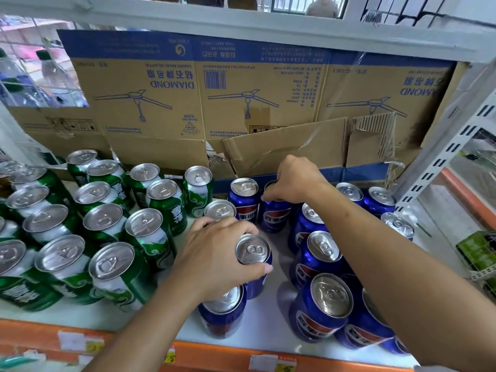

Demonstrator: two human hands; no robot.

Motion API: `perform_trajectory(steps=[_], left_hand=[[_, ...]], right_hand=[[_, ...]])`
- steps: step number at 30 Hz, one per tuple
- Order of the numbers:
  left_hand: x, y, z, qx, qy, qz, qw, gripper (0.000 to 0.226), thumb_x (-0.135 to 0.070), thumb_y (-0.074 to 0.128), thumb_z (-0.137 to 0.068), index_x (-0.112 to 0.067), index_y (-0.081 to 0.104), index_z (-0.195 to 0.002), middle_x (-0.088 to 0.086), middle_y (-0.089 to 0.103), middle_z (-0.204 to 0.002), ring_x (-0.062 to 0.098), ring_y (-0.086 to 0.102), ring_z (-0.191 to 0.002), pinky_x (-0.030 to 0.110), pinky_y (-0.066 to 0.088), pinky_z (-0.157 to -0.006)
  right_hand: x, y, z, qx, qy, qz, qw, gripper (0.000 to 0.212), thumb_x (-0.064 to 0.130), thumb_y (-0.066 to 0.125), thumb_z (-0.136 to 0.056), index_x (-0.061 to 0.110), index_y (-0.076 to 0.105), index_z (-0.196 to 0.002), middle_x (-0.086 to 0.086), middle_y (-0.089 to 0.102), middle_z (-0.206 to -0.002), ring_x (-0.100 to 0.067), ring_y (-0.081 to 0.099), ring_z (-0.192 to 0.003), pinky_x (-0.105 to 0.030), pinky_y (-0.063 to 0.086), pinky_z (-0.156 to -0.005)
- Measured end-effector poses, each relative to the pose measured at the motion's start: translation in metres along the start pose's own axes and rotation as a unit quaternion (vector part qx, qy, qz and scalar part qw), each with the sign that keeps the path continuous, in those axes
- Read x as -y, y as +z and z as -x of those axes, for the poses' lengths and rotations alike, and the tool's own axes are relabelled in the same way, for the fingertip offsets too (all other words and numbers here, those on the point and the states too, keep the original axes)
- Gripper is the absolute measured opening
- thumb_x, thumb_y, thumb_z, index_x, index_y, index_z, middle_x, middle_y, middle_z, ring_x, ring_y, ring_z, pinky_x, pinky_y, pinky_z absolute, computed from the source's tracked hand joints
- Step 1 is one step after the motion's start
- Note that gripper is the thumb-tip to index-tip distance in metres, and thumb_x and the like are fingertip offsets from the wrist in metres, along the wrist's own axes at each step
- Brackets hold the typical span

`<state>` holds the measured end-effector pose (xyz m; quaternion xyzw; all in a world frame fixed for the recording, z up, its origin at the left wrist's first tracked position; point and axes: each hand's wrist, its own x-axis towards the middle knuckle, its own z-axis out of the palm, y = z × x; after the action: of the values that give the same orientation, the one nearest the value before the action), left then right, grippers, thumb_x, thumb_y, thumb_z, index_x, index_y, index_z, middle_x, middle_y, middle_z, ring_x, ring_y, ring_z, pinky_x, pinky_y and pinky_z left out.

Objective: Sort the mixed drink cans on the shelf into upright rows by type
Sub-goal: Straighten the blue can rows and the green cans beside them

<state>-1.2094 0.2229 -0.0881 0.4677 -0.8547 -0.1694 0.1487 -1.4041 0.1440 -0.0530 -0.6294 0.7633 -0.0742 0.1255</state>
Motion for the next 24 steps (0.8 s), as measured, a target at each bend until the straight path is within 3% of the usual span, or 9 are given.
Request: perform_trajectory(steps=[7,14,18,24], left_hand=[[-0.001,0.0,0.001,-0.012,0.007,0.0,1.0,0.053,-0.071,0.06,-0.072,-0.042,0.051,-0.115,-0.024,0.051,-0.114,-0.008,0.01,-0.076,0.017,0.01,-0.08],[0.0,0.001,0.0,-0.014,0.004,0.002,1.0,0.055,-0.073,0.06,-0.072,-0.043,0.05,-0.117,-0.025,0.049,-0.115,-0.007,0.01,-0.079,0.017,0.01,-0.079],[0.0,0.001,0.001,-0.015,0.002,0.004,1.0,0.056,-0.074,0.059,-0.071,-0.043,0.05,-0.116,-0.025,0.05,-0.114,-0.003,0.015,-0.086,0.018,0.011,-0.081],[0.0,0.002,-0.001,-0.015,0.003,-0.004,1.0,0.056,-0.074,0.059,-0.071,-0.043,0.05,-0.117,-0.025,0.05,-0.118,-0.004,0.016,-0.086,0.017,0.011,-0.082]], right_hand=[[-0.006,-0.002,-0.011,-0.018,0.029,-0.017,0.999,0.04,0.043,0.08,-0.069,0.011,0.058,-0.075,-0.001,0.055,-0.067,-0.014,0.052,-0.06,-0.024,0.033,-0.044],[-0.01,0.006,-0.019,-0.054,0.035,-0.026,0.998,0.042,0.045,0.08,-0.071,0.01,0.057,-0.078,-0.004,0.054,-0.07,-0.02,0.052,-0.065,-0.024,0.03,-0.043],[-0.011,0.009,-0.02,-0.062,0.037,-0.032,0.997,0.039,0.043,0.079,-0.073,0.011,0.059,-0.08,-0.002,0.052,-0.069,-0.014,0.048,-0.059,-0.023,0.029,-0.043],[-0.016,0.005,-0.02,-0.039,0.024,-0.014,0.999,0.045,0.051,0.076,-0.075,0.011,0.058,-0.084,-0.003,0.057,-0.075,-0.022,0.056,-0.073,-0.026,0.033,-0.045]])
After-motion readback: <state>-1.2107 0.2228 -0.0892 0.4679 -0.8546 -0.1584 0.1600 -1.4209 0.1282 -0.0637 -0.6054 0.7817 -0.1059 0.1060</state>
